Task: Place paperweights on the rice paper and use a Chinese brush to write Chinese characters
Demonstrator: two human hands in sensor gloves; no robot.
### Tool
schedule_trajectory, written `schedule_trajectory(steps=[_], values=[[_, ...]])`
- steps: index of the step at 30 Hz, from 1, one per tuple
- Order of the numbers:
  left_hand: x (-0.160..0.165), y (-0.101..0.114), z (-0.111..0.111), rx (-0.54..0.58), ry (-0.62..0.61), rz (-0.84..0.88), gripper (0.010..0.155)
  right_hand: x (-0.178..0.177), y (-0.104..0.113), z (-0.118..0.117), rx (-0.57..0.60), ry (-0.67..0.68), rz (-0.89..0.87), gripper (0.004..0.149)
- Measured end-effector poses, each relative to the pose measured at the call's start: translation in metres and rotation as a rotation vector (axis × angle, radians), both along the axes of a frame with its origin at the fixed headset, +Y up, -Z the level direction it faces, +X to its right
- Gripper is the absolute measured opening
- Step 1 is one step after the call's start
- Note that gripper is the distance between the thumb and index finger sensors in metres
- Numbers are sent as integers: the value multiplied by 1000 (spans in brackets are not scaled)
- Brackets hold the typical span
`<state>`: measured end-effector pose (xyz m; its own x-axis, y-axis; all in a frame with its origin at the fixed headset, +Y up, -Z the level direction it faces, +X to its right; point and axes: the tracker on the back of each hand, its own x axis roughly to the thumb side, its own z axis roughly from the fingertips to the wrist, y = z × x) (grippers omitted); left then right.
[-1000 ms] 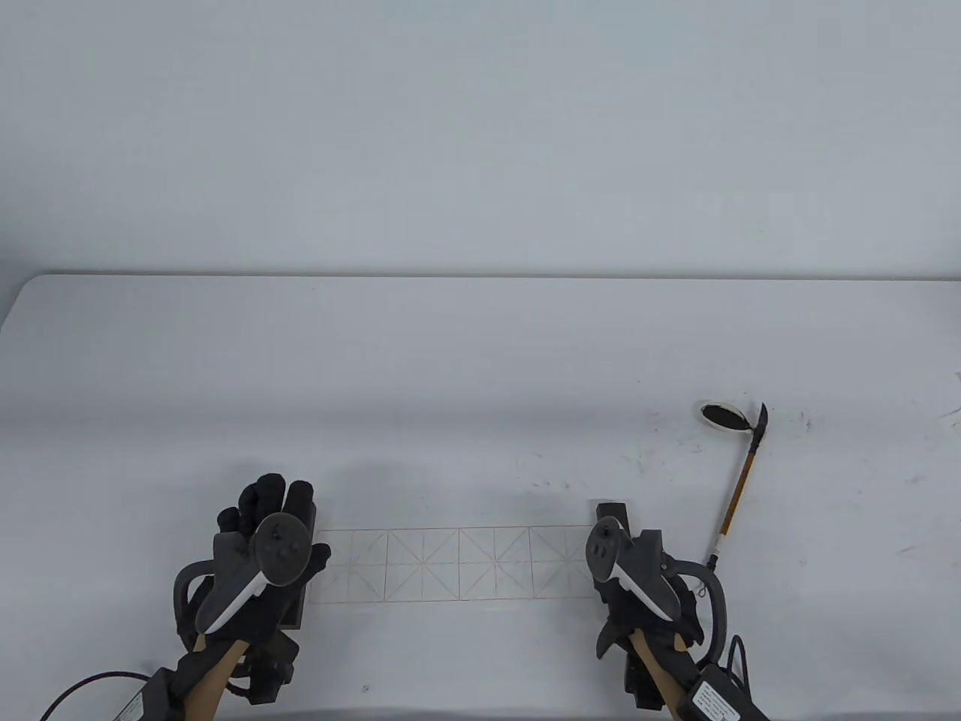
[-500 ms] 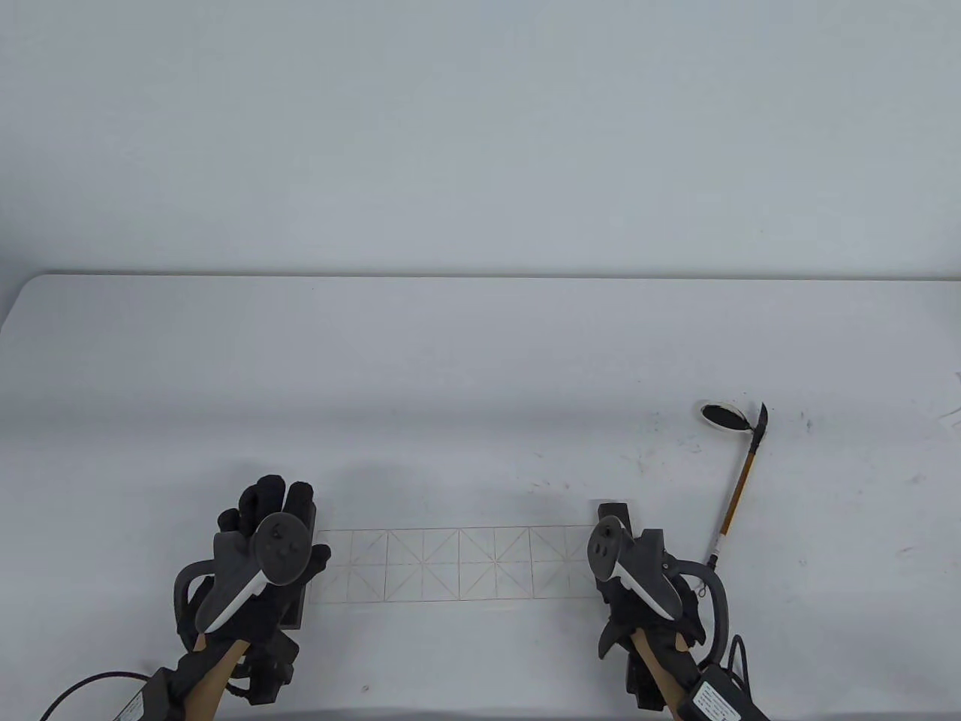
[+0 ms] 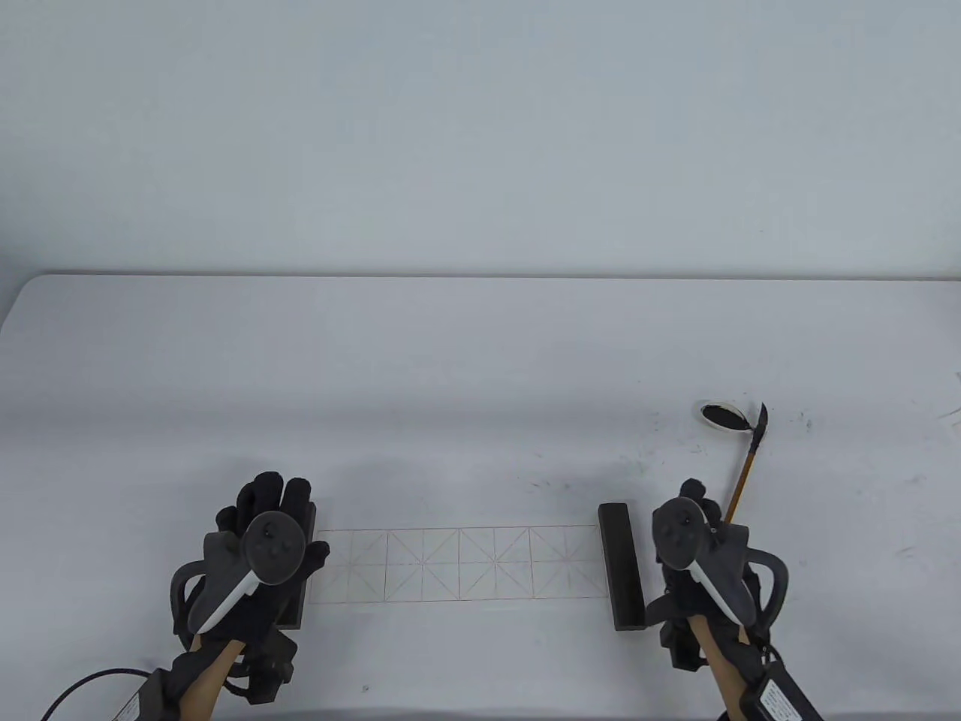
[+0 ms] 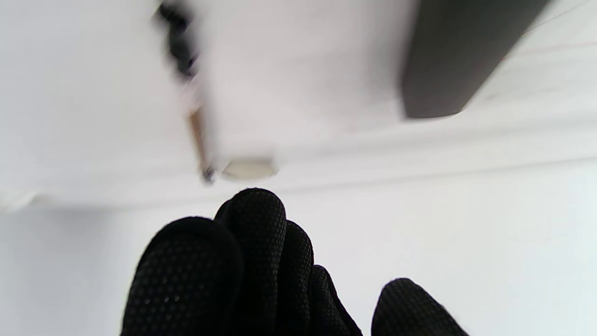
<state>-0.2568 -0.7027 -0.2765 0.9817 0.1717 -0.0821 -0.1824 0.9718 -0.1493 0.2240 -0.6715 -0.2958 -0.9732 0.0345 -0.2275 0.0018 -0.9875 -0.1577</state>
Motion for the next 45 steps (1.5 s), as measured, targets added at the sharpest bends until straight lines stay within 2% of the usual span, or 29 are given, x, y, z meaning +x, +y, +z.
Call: schedule_trajectory(steps=[5, 8, 13, 18, 20, 22, 27, 31, 39, 45], values=[[3, -1, 0, 3, -13, -15, 84, 37, 9, -8, 94, -74, 216, 63], [2, 0, 0, 0, -7, -9, 83, 56, -3, -18, 24, -71, 340, 66], [1, 0, 0, 8, -4, -10, 84, 69, -35, -37, -97, -47, 589, 68], [0, -1, -1, 5, 0, -8, 84, 69, -62, -51, -211, -13, 650, 73], [-1, -1, -1, 2, 4, -4, 85, 68, -70, -55, -230, 6, 650, 78], [-2, -1, -1, 1, 5, 0, 85, 67, -76, -60, -201, 110, 680, 78], [-3, -1, -1, -2, 13, 8, 85, 60, -86, -72, -260, 123, 741, 78], [-5, -2, -2, -11, 20, 13, 85, 56, -89, -82, -308, 141, 768, 73], [-5, -3, -3, -27, 25, 14, 85, 52, -88, -79, -326, 164, 824, 62], [-5, -3, -3, -30, 27, 15, 85, 52, -87, -82, -277, 191, 838, 54]])
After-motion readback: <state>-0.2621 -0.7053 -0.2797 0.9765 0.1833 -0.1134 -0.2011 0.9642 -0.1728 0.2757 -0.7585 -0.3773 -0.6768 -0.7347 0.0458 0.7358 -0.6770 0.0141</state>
